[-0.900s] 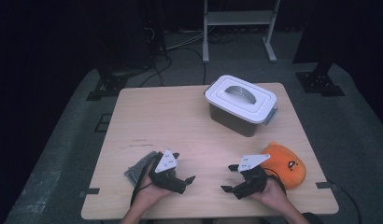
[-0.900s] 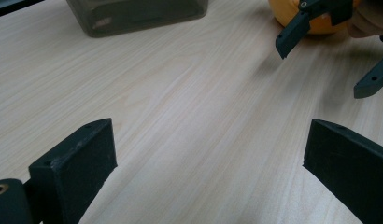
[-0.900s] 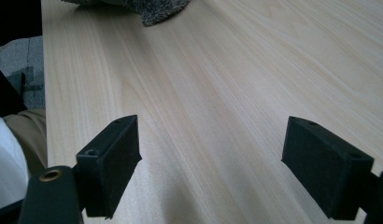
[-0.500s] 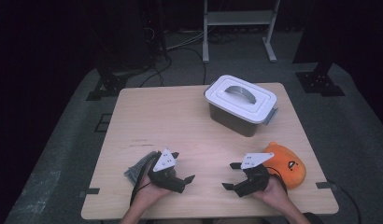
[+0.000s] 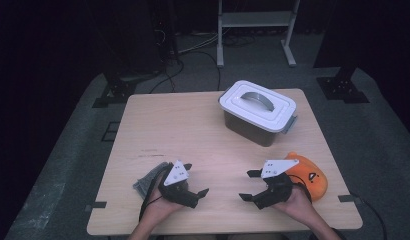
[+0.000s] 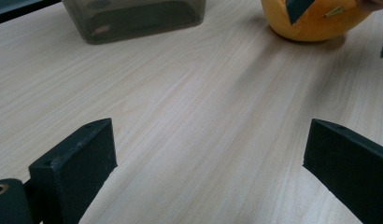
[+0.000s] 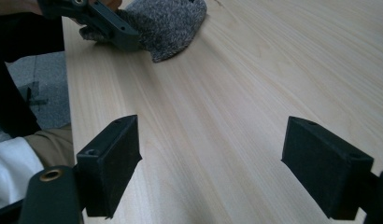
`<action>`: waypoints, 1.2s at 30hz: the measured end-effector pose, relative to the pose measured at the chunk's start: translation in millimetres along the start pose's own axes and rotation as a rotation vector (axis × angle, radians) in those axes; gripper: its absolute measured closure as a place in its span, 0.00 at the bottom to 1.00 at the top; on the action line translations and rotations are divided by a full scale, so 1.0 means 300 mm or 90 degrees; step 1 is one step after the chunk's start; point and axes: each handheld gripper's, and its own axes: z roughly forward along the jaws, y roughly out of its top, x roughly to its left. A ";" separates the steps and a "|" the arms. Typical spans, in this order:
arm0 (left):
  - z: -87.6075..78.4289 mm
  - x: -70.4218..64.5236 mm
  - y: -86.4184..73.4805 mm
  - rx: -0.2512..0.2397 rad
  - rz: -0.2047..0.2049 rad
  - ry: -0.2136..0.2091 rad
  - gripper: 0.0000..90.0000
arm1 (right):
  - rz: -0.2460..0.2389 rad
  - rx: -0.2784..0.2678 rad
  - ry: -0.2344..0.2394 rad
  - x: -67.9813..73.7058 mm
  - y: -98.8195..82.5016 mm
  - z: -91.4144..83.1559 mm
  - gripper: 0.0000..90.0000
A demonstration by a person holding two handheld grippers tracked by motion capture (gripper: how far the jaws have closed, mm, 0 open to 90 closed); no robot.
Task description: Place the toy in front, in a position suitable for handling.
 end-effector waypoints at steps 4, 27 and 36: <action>-0.003 -0.001 0.001 -0.004 0.000 0.003 0.02 | -0.008 0.002 -0.001 -0.005 0.023 -0.037 0.20; -0.009 -0.003 0.005 -0.013 -0.001 0.003 0.02 | -0.017 0.009 -0.063 -0.072 0.037 -0.248 0.19; -0.006 -0.005 0.005 -0.012 0.001 -0.001 0.02 | 0.003 0.008 -0.112 -0.127 -0.024 -0.336 0.19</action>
